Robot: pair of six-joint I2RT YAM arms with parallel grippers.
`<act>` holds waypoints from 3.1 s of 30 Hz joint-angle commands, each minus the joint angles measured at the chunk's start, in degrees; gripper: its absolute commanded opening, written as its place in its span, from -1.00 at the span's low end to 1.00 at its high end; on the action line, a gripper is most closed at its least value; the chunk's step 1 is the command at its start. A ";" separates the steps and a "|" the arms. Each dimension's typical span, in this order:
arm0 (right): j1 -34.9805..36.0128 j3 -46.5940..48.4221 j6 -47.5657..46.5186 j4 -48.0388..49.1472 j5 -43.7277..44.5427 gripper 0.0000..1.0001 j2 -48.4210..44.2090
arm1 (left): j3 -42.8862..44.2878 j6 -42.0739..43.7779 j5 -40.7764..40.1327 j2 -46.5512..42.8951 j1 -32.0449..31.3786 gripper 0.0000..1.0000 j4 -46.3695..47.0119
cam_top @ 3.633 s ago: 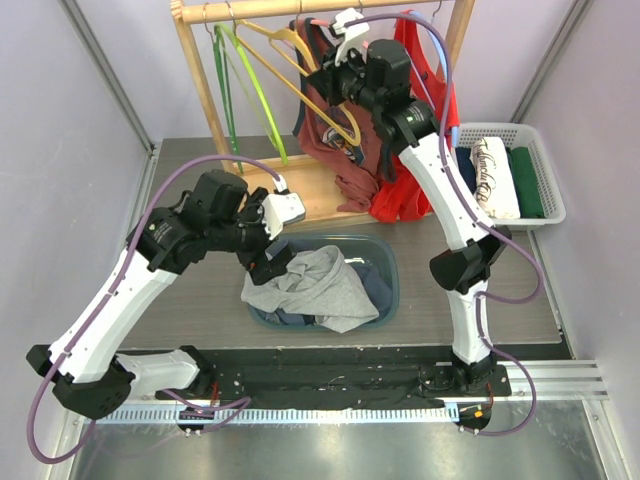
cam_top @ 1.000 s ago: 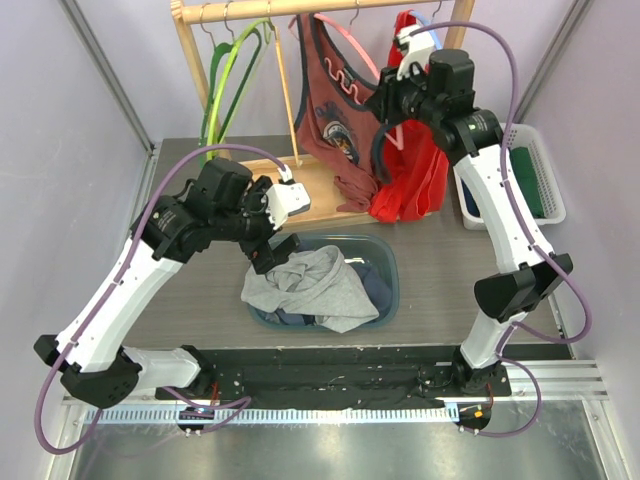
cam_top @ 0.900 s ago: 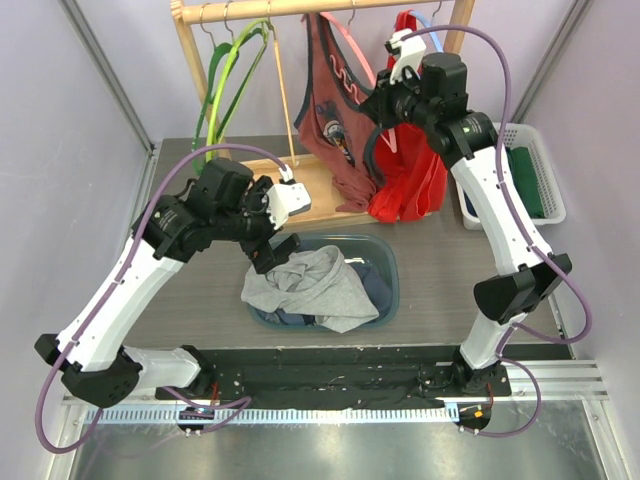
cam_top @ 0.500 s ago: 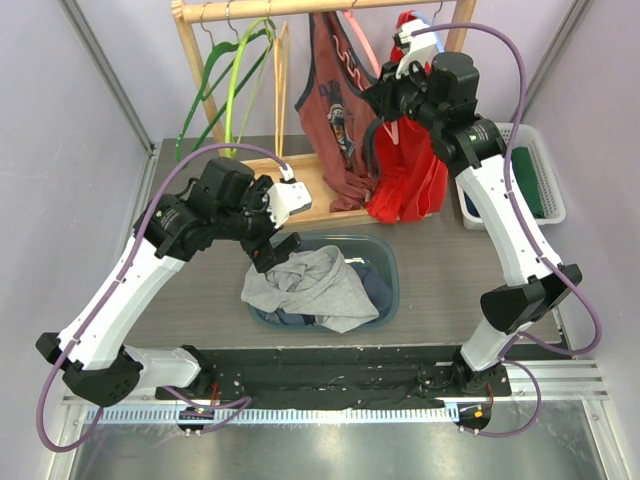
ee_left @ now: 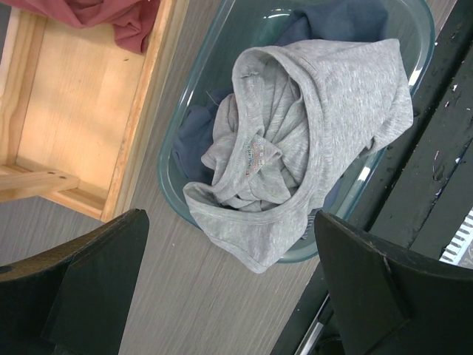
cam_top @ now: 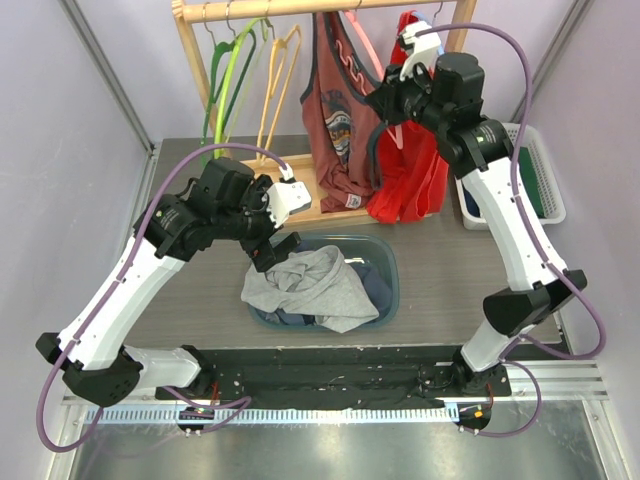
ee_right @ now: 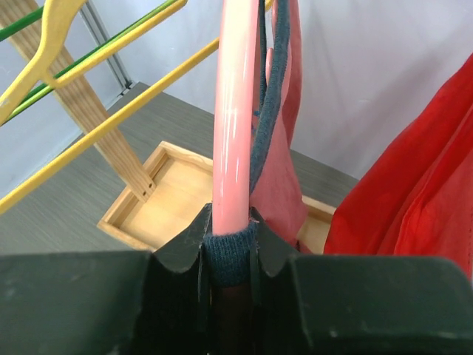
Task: Remove the tank top from the hanger
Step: Pick up the hanger from the clothesline, then remove the tank top from the hanger.
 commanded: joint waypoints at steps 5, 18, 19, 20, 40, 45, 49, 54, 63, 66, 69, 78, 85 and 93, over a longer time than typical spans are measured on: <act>0.26 -9.52 2.78 8.12 0.44 -0.98 -13.55 | 1.32 -0.27 0.11 -0.81 0.28 1.00 1.79; 0.26 -20.52 6.30 0.72 -6.05 -0.97 -25.68 | 2.03 -0.36 -0.15 -1.25 0.37 0.99 2.14; 0.26 -21.75 6.38 1.51 -7.46 -0.97 -27.35 | 1.94 -0.27 -0.32 -1.25 0.37 0.99 2.14; 0.26 -23.16 6.30 2.30 -9.47 -0.97 -30.67 | 1.68 -0.27 -0.32 -1.43 0.37 0.99 2.32; 0.26 -1.46 9.20 4.33 -23.39 -0.97 -39.14 | 2.11 -1.77 1.96 -1.17 0.55 0.99 3.02; 0.27 -1.64 8.76 3.10 -22.76 -0.97 -39.93 | 2.47 -1.77 2.40 -1.34 0.64 0.99 2.85; 0.26 -2.25 8.49 2.58 -22.33 -0.98 -40.20 | 2.29 -1.85 2.84 -1.43 0.64 0.99 2.93; 0.26 -2.95 6.13 0.12 -20.22 -0.98 -39.67 | 2.03 -1.68 3.63 -1.78 0.81 0.99 2.58; 0.26 -10.67 3.74 -6.48 -26.00 -0.97 -40.37 | 2.21 1.48 9.60 -5.20 1.16 0.99 -1.37; 0.26 -15.95 2.87 -9.72 -27.42 -0.97 -41.77 | -0.42 3.50 10.57 -8.36 1.16 0.99 -2.60; 0.26 -18.15 1.47 -12.36 -29.70 -0.97 -42.57 | -1.93 5.53 10.23 -10.48 1.16 0.99 -3.83; 0.26 -23.78 -2.23 -13.33 -35.06 -0.97 -44.06 | 8.69 7.11 9.78 -11.10 1.16 0.99 -5.42; 0.35 -22.55 -4.95 -19.75 -41.48 -0.97 -40.02 | 15.02 8.17 8.73 -10.13 1.16 0.99 -4.80; 1.75 -22.29 -8.29 -23.35 -41.66 -0.97 -36.86 | 20.04 9.40 6.27 -11.54 1.16 1.00 0.20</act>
